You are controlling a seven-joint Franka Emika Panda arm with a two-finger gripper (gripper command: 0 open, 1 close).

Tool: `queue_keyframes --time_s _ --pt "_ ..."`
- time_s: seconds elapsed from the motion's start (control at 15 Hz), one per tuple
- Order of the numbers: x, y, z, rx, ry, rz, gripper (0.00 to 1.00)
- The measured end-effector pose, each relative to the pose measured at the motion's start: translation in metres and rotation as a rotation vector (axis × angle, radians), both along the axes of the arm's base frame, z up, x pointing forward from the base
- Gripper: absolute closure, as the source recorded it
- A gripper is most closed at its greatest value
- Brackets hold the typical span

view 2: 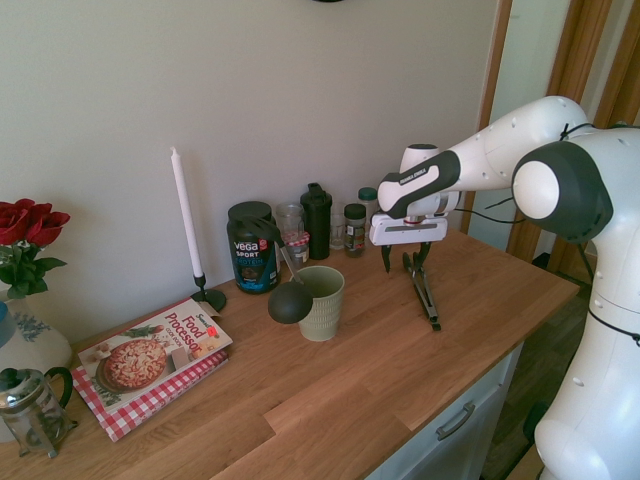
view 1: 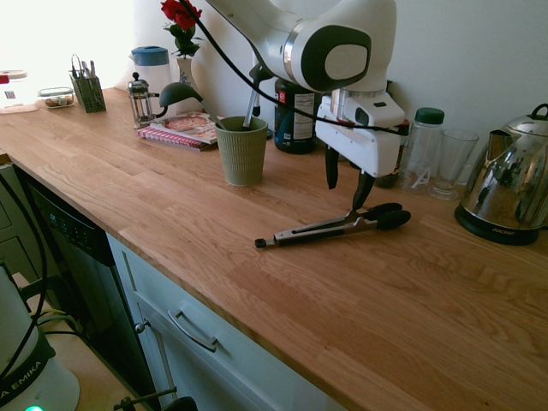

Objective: Put the tongs back in the holder

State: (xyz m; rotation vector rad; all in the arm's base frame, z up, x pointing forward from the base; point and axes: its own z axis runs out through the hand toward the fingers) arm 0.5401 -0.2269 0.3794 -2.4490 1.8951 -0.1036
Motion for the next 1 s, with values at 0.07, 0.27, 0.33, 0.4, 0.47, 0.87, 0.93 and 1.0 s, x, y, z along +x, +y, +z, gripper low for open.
queue_keyframes --time_s 0.07,0.27,0.33,0.4,0.47,0.87,0.93,1.0 --pt "0.000 -0.003 -0.004 0.001 0.002 -0.002 0.00" --pt "0.003 -0.009 -0.022 -0.001 0.005 -0.001 1.00" --pt "0.004 -0.009 -0.026 0.005 0.001 -0.001 1.00" --pt "0.004 -0.010 -0.028 0.007 -0.002 -0.001 1.00" --pt "0.005 -0.010 -0.028 0.010 -0.005 -0.001 1.00" --pt "0.004 -0.013 -0.035 0.015 0.000 0.000 1.00" --pt "0.004 -0.014 -0.036 0.016 0.002 -0.001 1.00" --pt "0.004 -0.014 -0.037 0.016 0.001 -0.002 1.00"
